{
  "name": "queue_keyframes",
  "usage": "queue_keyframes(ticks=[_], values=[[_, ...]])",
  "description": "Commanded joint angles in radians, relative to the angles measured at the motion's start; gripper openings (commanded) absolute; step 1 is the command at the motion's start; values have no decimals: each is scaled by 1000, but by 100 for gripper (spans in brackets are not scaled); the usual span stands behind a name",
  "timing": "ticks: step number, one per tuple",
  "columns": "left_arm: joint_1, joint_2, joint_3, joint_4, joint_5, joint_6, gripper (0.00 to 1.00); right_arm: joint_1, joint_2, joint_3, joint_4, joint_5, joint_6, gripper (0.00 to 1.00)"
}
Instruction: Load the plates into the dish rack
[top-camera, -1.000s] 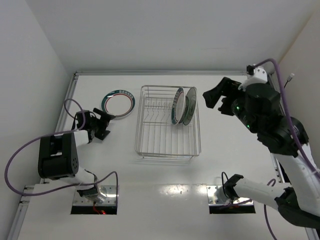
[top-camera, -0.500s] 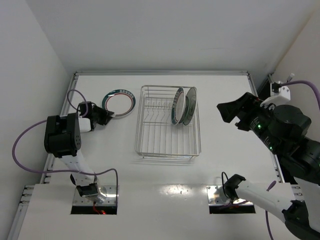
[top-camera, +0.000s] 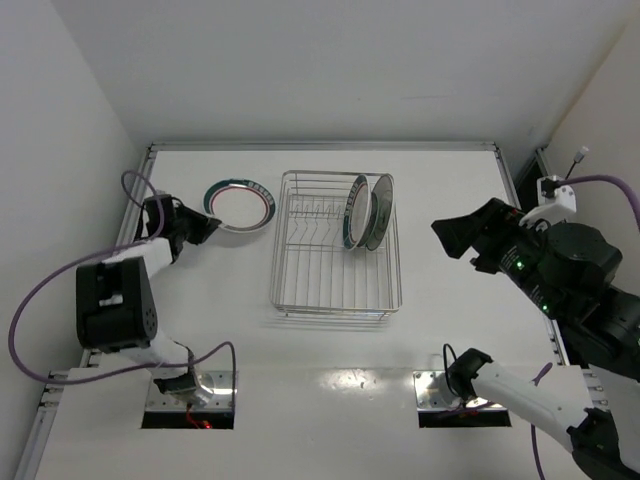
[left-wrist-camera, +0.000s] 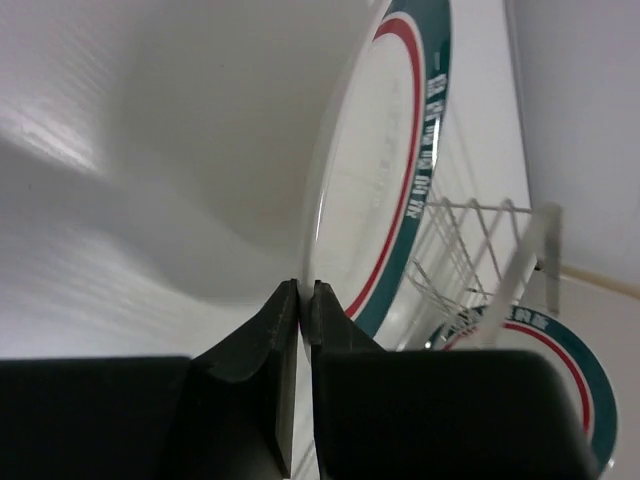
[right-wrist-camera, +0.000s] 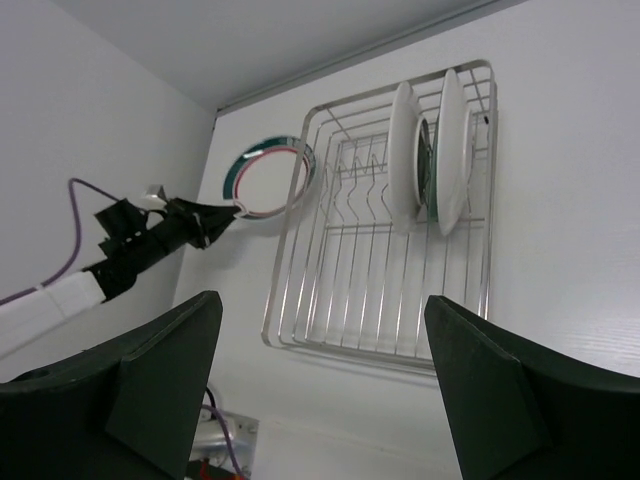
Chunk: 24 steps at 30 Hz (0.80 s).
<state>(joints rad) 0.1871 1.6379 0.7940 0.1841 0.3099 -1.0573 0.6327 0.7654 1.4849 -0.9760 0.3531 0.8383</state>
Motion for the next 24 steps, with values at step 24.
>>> queue_keyframes(ticks=[24], values=[[-138, -581, -104, 299, 472, -346, 0, -25, 382, -347, 901, -660, 38, 99]])
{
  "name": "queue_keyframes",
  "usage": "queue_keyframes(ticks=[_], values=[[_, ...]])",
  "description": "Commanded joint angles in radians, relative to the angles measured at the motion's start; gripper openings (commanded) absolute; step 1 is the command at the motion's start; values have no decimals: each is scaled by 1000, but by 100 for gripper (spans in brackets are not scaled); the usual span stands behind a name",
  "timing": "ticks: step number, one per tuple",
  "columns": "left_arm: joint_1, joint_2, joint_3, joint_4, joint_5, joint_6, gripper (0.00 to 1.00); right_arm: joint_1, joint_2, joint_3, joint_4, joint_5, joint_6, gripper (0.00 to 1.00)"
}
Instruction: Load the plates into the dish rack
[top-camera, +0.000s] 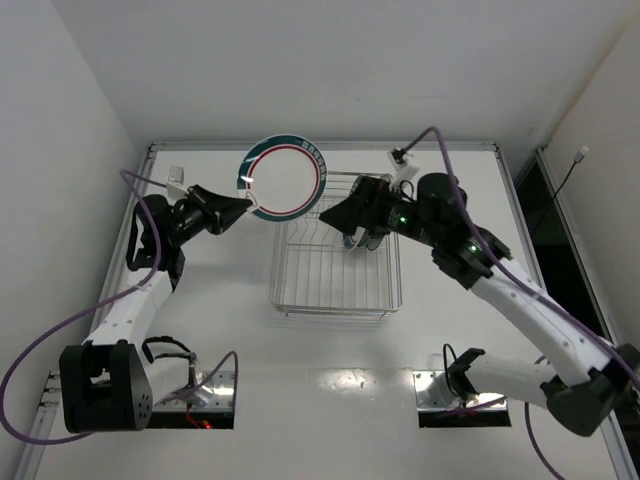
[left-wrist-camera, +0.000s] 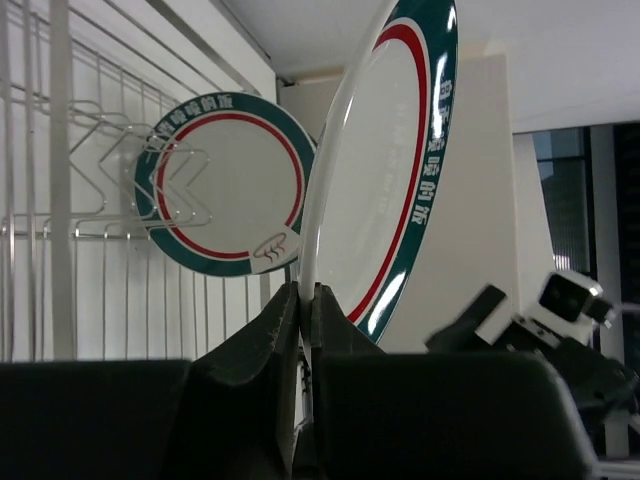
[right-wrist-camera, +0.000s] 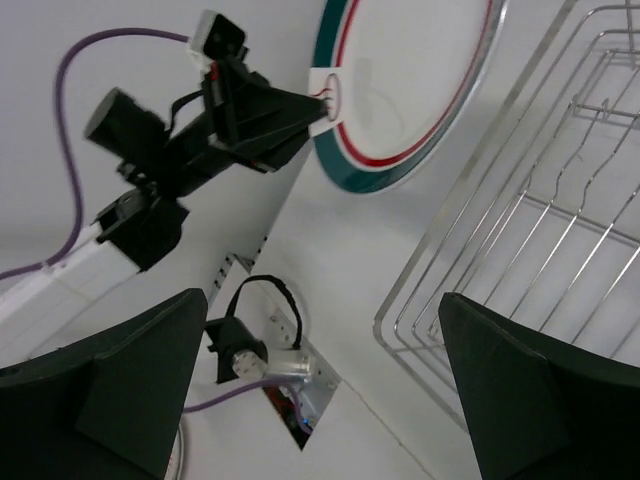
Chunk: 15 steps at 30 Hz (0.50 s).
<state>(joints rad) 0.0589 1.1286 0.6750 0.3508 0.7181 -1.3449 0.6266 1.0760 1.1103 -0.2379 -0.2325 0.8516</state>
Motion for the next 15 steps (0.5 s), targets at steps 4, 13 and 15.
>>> queue_keyframes(ticks=[4, 13, 15], values=[[-40, -105, 24, 117, 73, -68, 0, -56, 171, 46, 193, -100, 61, 99], [-247, -142, -23, 96, -40, -97, 0, -77, 294, 46, 330, -200, 104, 81], [-307, -142, -47, 120, -49, -97, 0, -77, 294, 46, 339, -209, 104, 50]])
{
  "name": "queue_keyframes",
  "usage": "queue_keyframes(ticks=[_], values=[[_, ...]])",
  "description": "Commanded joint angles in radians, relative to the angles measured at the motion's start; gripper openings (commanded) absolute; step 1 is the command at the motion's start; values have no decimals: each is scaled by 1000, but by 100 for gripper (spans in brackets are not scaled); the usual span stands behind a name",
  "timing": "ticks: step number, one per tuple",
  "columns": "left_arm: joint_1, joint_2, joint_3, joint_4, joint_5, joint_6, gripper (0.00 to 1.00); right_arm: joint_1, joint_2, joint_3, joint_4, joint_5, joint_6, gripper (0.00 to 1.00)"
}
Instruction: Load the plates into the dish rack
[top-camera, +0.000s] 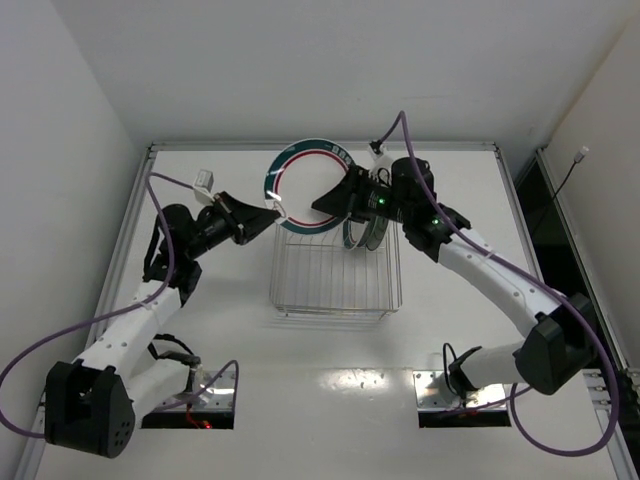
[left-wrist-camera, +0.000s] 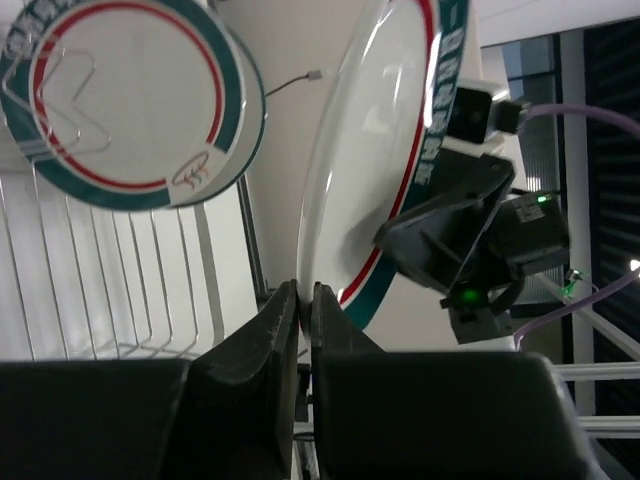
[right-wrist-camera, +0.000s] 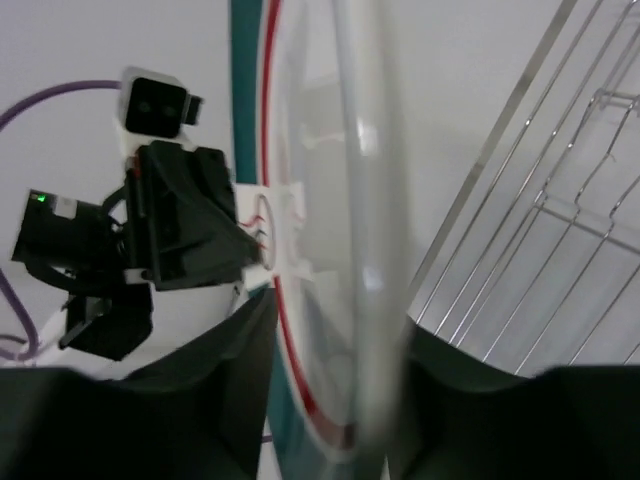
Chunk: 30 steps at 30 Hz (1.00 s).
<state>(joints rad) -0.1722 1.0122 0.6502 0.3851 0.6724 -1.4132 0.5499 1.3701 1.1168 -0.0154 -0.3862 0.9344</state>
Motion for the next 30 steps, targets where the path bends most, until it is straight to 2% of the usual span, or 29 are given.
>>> queue_keyframes(ticks=[1, 2, 3, 4, 5, 6, 7, 8, 9, 10, 11, 14, 16, 21, 23, 25, 26, 27, 30], values=[[-90, -26, -23, 86, -17, -29, 0, -1, 0, 40, 117, -56, 21, 34], [-101, -26, -23, 77, -29, -29, 0, -1, 0, 40, 102, -56, 21, 19], [-101, -26, -23, 49, -30, -6, 5, -10, 0, 40, 82, -37, 21, 0], [-101, -26, -2, -30, -48, 53, 40, -10, -21, 54, 56, -14, 5, 0], [-101, -26, 18, -93, -59, 95, 64, -10, -37, 67, 26, 12, -6, 0], [-73, -14, 90, -188, -75, 152, 81, -10, -54, 81, -54, 89, -29, 0], [-60, -14, 142, -426, -104, 292, 99, -10, -72, 115, -107, 148, -42, 0], [-50, 11, 201, -554, -207, 365, 99, -10, -104, 138, -162, 270, -54, 0], [-50, 22, 314, -663, -271, 431, 99, -10, -114, 165, -292, 335, -63, 0], [-50, 31, 360, -751, -336, 521, 99, 5, -114, 229, -355, 399, -83, 0], [-50, 31, 394, -872, -450, 551, 99, 5, -105, 263, -479, 523, -83, 0], [-50, 13, 445, -971, -613, 580, 99, 34, -57, 371, -619, 703, -83, 0], [-50, -33, 445, -991, -689, 571, 99, 70, 21, 442, -730, 838, -83, 0], [-50, -89, 453, -1025, -782, 559, 99, 136, 226, 642, -943, 1045, -60, 0], [-50, -89, 474, -1060, -822, 585, 99, 156, 344, 774, -1021, 1096, -33, 0], [-50, -78, 503, -1087, -869, 618, 99, 170, 482, 925, -1182, 1168, 19, 0], [-50, -78, 503, -1088, -879, 619, 99, 170, 483, 966, -1224, 1190, 20, 0], [-50, -67, 514, -1098, -889, 629, 99, 183, 553, 998, -1251, 1217, 20, 0], [-41, -67, 514, -1108, -867, 639, 99, 193, 601, 1029, -1268, 1236, 20, 0]])
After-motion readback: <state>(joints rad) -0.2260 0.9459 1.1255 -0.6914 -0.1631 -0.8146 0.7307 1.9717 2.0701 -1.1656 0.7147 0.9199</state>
